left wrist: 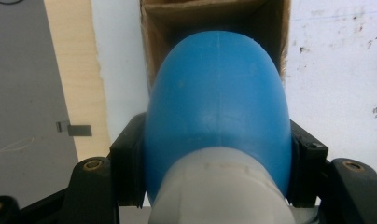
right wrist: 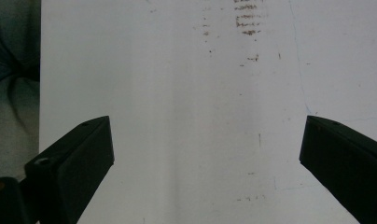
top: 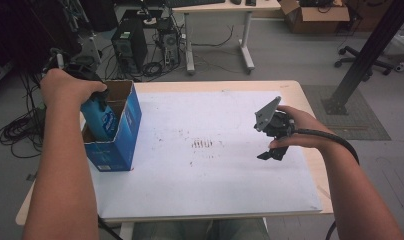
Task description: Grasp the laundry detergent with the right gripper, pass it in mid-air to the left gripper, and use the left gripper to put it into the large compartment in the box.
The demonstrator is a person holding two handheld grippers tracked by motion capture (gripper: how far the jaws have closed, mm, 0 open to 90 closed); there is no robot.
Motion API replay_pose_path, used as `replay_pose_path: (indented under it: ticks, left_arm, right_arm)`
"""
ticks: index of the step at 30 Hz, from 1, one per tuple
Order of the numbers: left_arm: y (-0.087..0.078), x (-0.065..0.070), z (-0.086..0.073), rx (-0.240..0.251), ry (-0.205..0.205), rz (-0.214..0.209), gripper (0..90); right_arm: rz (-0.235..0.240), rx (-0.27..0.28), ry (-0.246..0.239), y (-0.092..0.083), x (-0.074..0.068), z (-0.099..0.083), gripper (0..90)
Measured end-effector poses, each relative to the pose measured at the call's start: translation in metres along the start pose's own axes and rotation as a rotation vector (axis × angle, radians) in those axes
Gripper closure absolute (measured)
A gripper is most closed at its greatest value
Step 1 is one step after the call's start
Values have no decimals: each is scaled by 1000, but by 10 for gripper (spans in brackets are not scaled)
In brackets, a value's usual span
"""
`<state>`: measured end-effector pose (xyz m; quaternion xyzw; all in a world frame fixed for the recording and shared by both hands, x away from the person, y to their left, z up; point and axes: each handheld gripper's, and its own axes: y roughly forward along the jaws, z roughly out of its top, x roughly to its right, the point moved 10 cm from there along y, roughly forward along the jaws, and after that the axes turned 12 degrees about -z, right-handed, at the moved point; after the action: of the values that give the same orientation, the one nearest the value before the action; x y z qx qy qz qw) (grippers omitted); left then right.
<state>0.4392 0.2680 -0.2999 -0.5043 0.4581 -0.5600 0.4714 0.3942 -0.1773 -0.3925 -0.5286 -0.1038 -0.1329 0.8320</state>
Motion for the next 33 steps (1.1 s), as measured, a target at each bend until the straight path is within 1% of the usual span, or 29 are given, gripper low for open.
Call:
replay_pose_path:
  ticks: [5,7,9,11,15,19,22,24,26,33]
  left_arm:
    - [11,-3,-2,-4,-2,1,379]
    - [15,-4,-2,-3,-1,-1,379]
    - [20,-4,-3,-11,5,-3,378]
    - [25,-4,-4,-5,5,-3,379]
    - [37,-5,-6,-15,3,-8,379]
    - [47,-6,-6,-14,-1,-12,379]
    - [51,-6,-6,-15,0,-8,379]
    - [54,-6,-7,-19,9,-2,379]
    - [56,-6,-6,-13,7,0,379]
    - [65,-9,-8,-20,4,-1,379]
  right_arm:
    - [0,-1,5,0,-1,0,31]
    - [0,1,-1,1,-1,0,31]
    - [2,1,0,1,-1,1,31]
    - [4,1,-2,1,-2,1,31]
    - [5,1,-1,2,-3,2,32]
    - [4,1,-1,2,-5,2,32]
    - [3,3,-3,2,-5,2,31]
    - [4,3,-4,2,-5,2,32]
    - [2,3,-1,1,-5,1,31]
    - [1,10,-2,1,-6,4,32]
